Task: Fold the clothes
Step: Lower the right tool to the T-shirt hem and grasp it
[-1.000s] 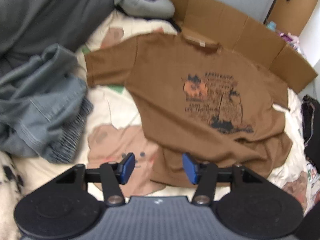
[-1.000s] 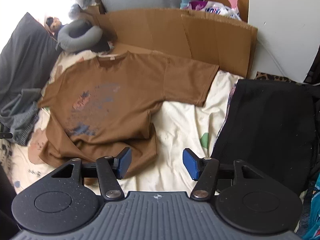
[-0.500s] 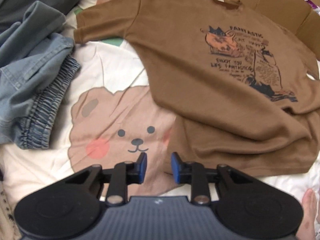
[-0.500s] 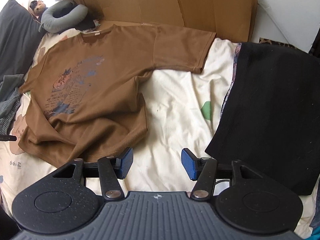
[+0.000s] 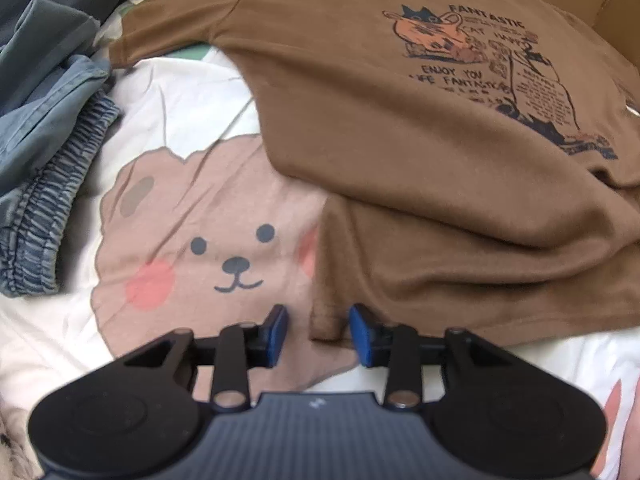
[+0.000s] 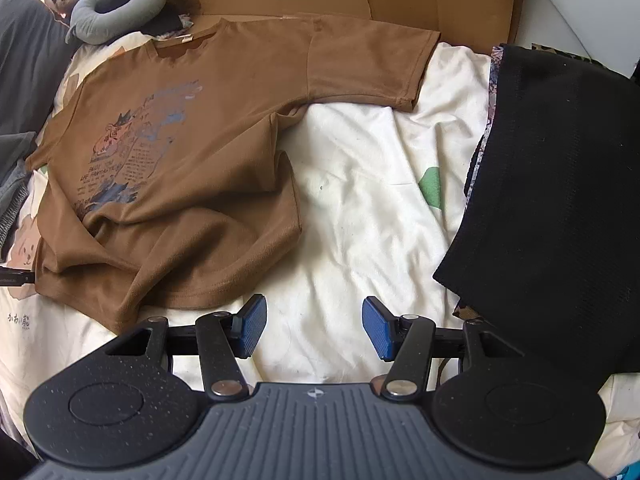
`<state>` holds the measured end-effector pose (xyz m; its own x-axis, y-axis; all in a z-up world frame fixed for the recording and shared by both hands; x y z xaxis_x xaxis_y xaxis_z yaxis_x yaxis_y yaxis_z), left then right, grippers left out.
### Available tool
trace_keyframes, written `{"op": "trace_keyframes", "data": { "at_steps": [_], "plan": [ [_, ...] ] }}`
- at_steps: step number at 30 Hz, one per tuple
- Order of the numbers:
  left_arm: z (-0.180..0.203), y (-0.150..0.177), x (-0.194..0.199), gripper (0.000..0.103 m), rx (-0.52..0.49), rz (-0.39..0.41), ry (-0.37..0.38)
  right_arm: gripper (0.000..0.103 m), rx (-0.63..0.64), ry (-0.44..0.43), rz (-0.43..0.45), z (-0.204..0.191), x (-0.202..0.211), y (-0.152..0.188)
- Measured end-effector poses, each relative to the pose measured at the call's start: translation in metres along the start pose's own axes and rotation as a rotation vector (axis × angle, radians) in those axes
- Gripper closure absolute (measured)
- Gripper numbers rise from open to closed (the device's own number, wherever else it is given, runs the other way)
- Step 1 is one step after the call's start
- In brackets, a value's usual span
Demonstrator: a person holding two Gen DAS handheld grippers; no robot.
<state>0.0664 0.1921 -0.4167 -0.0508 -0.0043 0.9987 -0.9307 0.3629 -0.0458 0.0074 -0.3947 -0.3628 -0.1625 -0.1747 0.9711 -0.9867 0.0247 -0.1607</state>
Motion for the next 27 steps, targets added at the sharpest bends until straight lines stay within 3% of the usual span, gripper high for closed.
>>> {"op": "trace_keyframes", "data": {
  "at_steps": [5, 9, 10, 17, 27],
  "plan": [
    [0.003, -0.001, -0.001, 0.07, 0.026, 0.025, 0.026, 0.046, -0.003, 0.006, -0.004, 0.0, -0.002, -0.002],
    [0.007, 0.0, 0.001, 0.087, 0.031, 0.033, 0.051, 0.046, 0.007, 0.008, -0.007, -0.003, -0.005, -0.004],
    [0.008, 0.0, 0.002, 0.096, 0.028, 0.032, 0.055, 0.046, 0.009, 0.008, -0.008, -0.004, -0.006, -0.005],
    [0.026, 0.009, 0.031, 0.097, -0.003, 0.086, 0.059, 0.046, 0.022, 0.002, -0.002, -0.01, -0.007, -0.008],
    [0.009, 0.027, 0.063, 0.098, 0.007, 0.113, 0.047, 0.046, 0.047, 0.004, 0.016, -0.014, -0.009, -0.018]
  ]
}}
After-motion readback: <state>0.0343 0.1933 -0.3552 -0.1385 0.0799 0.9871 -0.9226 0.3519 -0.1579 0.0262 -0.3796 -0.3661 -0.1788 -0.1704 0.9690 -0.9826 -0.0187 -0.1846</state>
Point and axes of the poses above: each gripper's, at about its wrist camera, not at the fingertips, and x roughly against the way its jaws point, z to its right, y to its underside, the point moved 3 cm from there along -x, roughly the way its jaws point, and after that the axes turned 14 degrees about -z, right-handed, at the moved point
